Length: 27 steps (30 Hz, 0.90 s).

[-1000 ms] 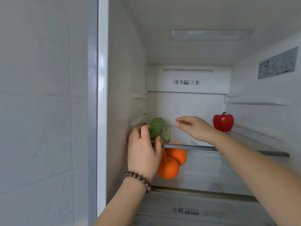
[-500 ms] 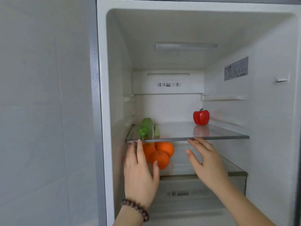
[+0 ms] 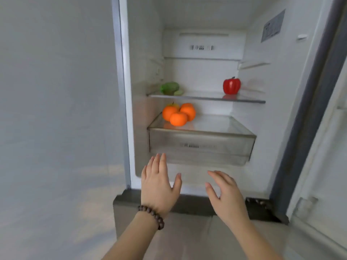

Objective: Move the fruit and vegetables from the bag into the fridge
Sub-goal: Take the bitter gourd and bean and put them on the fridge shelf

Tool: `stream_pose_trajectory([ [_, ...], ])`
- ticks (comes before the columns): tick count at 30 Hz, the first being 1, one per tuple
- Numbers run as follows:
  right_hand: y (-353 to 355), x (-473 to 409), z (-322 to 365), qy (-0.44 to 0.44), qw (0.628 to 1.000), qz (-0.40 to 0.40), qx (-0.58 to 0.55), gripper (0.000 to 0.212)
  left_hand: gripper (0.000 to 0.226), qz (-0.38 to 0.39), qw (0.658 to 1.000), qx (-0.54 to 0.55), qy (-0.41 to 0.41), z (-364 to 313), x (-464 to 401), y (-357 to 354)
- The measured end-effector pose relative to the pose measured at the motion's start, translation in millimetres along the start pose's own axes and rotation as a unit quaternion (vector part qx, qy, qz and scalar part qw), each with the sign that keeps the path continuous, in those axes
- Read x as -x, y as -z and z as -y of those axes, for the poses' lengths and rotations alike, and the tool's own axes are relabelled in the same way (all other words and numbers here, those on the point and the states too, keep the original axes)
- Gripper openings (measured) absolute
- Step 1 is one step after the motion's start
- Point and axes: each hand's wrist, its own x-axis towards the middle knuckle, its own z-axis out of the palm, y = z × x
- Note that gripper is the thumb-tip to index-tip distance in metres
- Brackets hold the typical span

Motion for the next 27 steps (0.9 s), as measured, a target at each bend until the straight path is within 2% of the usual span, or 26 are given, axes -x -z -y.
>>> stream_pose_trajectory([
  [4,-15.0,71.1,-1.7,-0.003,0.997,0.064,-0.035,0.050,0.071,0.050,0.996,-0.023,0.071,7.4,84.4,6.5],
  [9,-40.3,144.0,16.5,0.014,0.986,0.147,-0.079,0.043,0.080,0.096,0.979,-0.075,0.165,35.7,182.4,18.4],
  [14,-71.9,203.5,59.6,0.053,0.963,0.236,-0.122,0.045,0.069,0.119,0.951,-0.114,0.262,67.8,272.0,46.4],
  [21,-109.6,297.1,135.8,0.126,0.899,0.382,-0.173,0.037,0.061,0.060,0.898,-0.154,0.408,96.5,405.4,108.1],
  [27,-116.0,385.2,224.4,0.238,0.832,0.453,-0.214,0.033,0.058,-0.008,0.818,-0.196,0.541,97.3,529.5,181.0],
])
